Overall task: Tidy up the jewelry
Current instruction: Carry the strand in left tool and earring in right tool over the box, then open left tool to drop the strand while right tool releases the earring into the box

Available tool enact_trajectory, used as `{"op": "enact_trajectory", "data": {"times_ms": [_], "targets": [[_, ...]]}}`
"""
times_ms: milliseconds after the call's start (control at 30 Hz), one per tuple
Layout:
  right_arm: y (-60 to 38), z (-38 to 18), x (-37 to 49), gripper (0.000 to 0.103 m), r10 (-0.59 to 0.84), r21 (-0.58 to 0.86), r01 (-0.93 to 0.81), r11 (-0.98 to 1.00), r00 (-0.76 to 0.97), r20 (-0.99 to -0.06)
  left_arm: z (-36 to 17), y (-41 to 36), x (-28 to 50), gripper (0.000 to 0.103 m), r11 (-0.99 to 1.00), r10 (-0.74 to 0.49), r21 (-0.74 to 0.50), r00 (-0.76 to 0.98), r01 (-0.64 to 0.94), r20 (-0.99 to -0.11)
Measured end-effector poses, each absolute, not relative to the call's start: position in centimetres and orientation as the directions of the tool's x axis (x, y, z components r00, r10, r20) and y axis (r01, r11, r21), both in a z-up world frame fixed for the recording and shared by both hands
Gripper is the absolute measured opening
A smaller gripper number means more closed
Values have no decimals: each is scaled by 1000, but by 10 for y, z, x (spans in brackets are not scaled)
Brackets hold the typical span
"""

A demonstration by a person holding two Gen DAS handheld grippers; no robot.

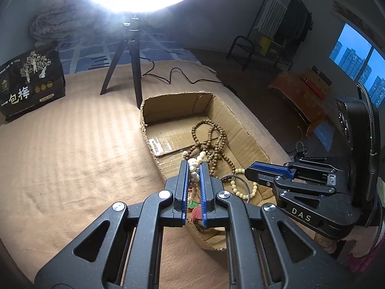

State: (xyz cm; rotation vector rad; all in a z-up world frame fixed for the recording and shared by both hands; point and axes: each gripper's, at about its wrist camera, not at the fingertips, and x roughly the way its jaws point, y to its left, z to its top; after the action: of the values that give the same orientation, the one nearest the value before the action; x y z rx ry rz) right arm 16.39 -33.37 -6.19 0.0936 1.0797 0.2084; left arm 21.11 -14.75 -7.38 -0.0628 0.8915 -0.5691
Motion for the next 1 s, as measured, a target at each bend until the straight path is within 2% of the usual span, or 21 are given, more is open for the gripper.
{"op": "enact_trajectory", "data": {"times_ms": [1000], "targets": [[-349,-78,169,7,236,219,-89,972,418,-877,-96,-167,234,7,862,-470,-276,468,425,-749]]}}
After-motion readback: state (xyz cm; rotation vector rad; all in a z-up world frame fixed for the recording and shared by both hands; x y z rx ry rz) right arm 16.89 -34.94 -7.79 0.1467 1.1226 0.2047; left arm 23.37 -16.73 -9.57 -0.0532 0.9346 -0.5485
